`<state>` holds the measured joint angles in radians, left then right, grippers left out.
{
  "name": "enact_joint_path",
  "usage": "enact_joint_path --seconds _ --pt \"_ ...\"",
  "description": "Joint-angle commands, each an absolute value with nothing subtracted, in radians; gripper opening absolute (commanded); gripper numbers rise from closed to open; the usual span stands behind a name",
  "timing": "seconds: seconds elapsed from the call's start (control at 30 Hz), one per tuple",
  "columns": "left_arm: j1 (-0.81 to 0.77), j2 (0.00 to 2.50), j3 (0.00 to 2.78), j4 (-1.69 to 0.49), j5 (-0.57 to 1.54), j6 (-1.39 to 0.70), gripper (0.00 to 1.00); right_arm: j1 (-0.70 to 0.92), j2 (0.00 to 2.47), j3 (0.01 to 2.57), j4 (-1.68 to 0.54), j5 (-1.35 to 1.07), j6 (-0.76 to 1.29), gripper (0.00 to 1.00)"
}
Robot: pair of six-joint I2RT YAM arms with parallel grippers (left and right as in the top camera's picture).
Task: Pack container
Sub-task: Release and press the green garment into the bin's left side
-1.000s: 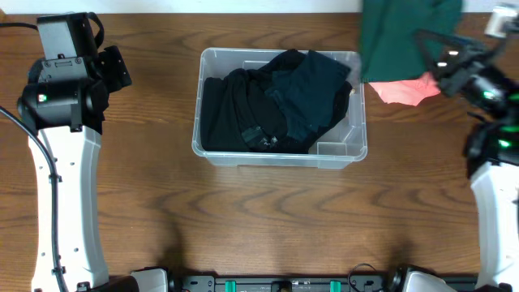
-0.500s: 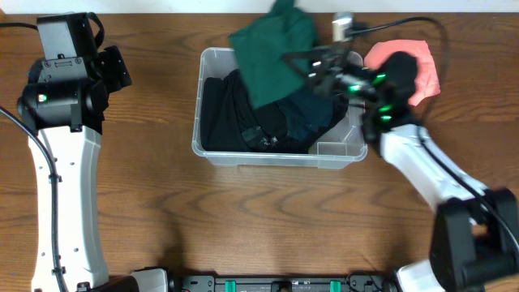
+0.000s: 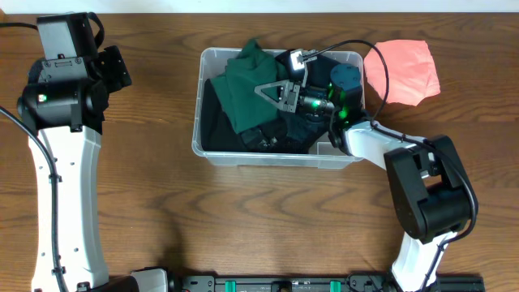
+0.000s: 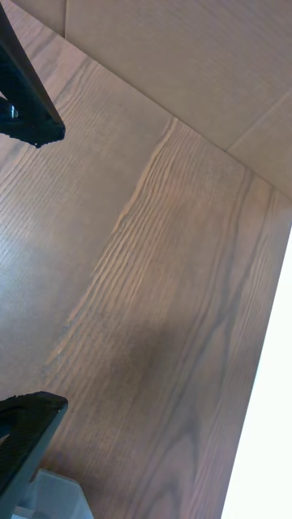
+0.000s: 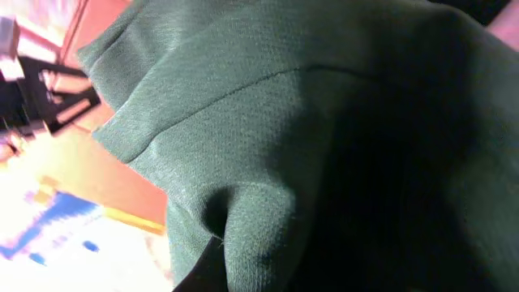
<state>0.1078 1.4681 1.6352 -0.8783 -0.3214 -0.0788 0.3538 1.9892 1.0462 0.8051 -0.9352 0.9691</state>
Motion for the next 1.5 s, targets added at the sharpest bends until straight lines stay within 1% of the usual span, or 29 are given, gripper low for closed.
enact_joint_path --seconds 0.0,0.03,0.13,0.23,0.33,0.4,0.47,0.57,0.67,0.73,0.77,0.8,0.87,0.9,1.03,1.13,1.23,1.33,1.4,1.47 --pt "0.111 1.47 1.641 -0.878 -0.334 -0.091 0.98 0.376 1.99 1.051 0.771 -0.962 1.217 0.01" --pt "0.111 1.47 1.641 -0.878 -0.334 -0.091 0.98 0.38 1.99 1.051 0.757 -0.962 1.245 0.01" --pt "0.111 1.47 1.641 -0.878 -0.334 -0.091 0.98 0.399 1.99 1.051 0.696 -0.97 1.244 0.01" --pt "0.111 1.47 1.641 -0.878 -0.334 -0.091 0.98 0.421 1.99 1.051 0.619 -0.957 1.178 0.02" --pt "0.111 1.47 1.641 -0.878 -0.334 -0.091 0.98 0.437 1.99 1.051 0.587 -0.947 1.114 0.07" --pt "0.111 1.47 1.641 -0.878 -0.334 -0.091 0.98 0.441 1.99 1.051 0.599 -0.947 1.109 0.12" --pt "0.111 1.47 1.641 -0.878 -0.334 -0.091 0.98 0.442 1.99 1.051 0.658 -0.954 1.11 0.24" --pt "0.111 1.47 1.641 -0.878 -0.334 -0.091 0.98 0.442 1.985 1.051 0.773 -0.961 1.134 0.34" --pt "0.111 1.47 1.641 -0.878 -0.334 -0.091 0.98 0.442 1.964 1.051 0.87 -0.961 1.159 0.41" --pt "0.111 1.47 1.641 -0.878 -0.334 -0.091 0.98 0.439 1.939 1.052 0.894 -0.954 1.158 0.42" --pt "0.111 1.47 1.641 -0.878 -0.334 -0.091 0.98 0.438 1.924 1.052 0.899 -0.95 1.157 0.44" --pt "0.111 1.47 1.641 -0.878 -0.334 -0.091 0.98 0.437 1.912 1.053 0.903 -0.95 1.15 0.47" --pt "0.111 1.47 1.641 -0.878 -0.334 -0.091 0.98 0.432 1.888 1.053 0.903 -0.95 1.135 0.57" --pt "0.111 1.47 1.641 -0.878 -0.334 -0.091 0.98 0.429 1.88 1.053 0.901 -0.95 1.135 0.59" --pt "0.111 1.47 1.641 -0.878 -0.334 -0.091 0.98 0.409 1.862 1.053 0.901 -0.958 1.124 0.59" --pt "0.111 1.47 1.641 -0.878 -0.334 -0.091 0.98 0.381 1.862 1.053 0.906 -0.959 1.124 0.57" --pt "0.111 1.47 1.641 -0.878 -0.334 -0.091 0.98 0.365 1.862 1.053 1.024 -0.958 1.137 0.38" --pt "0.111 1.47 1.641 -0.878 -0.334 -0.091 0.98 0.376 1.862 1.053 1.069 -0.962 1.148 0.29" --pt "0.111 1.47 1.641 -0.878 -0.334 -0.091 0.98 0.395 1.863 1.053 1.061 -0.963 1.146 0.19" --pt "0.111 1.47 1.641 -0.878 -0.334 -0.091 0.98 0.426 1.863 1.053 1.052 -0.969 1.126 0.14"
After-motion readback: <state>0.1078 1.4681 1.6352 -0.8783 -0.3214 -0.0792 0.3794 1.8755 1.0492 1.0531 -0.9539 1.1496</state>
